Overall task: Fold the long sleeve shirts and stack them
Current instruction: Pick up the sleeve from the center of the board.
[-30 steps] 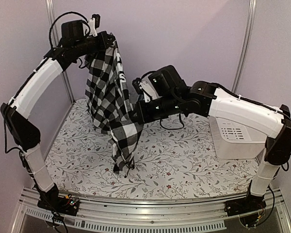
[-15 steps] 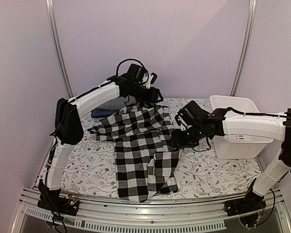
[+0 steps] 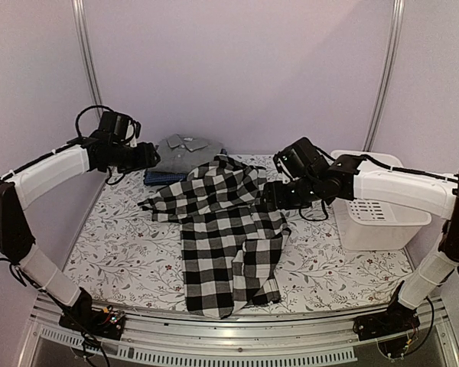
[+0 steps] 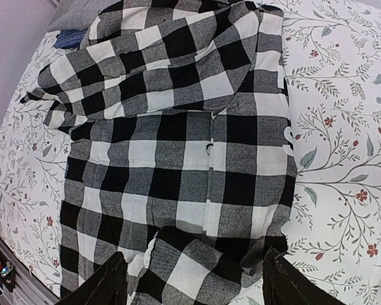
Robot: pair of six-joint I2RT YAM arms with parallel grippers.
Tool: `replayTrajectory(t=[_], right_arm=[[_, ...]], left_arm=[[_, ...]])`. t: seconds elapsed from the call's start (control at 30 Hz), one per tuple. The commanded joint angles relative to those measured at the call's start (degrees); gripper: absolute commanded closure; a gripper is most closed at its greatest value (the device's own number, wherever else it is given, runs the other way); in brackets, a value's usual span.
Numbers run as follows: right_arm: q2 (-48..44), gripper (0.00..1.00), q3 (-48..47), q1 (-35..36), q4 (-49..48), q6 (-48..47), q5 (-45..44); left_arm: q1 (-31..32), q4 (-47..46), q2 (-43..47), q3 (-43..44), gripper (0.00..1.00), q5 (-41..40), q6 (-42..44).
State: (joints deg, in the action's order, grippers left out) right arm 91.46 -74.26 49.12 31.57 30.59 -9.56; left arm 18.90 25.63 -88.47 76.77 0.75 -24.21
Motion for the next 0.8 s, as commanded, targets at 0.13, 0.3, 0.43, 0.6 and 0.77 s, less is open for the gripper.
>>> replayTrajectory(t=[0.13, 0.3, 0.43, 0.6, 0.77], right_arm=[[4.44, 0.28, -2.58, 0.36, -1.34, -4.96, -1.35], [4.6, 0.28, -2.35, 0.36, -2.76, -5.87, -1.16], [4.67, 0.28, -1.85, 0.35, -3.62, -6.47, -1.04], [4.56, 0.28, -1.18, 0.36, -4.68, -6.86, -0.32], [4.45, 0.28, -0.9, 0.36, -5.38, -6.98, -0.02]], left_arm=[[-9.46, -6.01, 3.19, -17.08, 0.27, 7.33, -2.68], [-12.48, -8.21, -1.22, -18.53, 0.24, 11.56, -1.24], [-13.42, -9.83, -4.6, -18.33, 0.23, 14.53, -2.28], [-13.24, -12.52, -8.75, -17.6, 0.23, 18.56, -4.82], [-12.03, -12.93, -12.49, -15.98, 0.3, 18.87, -5.27]])
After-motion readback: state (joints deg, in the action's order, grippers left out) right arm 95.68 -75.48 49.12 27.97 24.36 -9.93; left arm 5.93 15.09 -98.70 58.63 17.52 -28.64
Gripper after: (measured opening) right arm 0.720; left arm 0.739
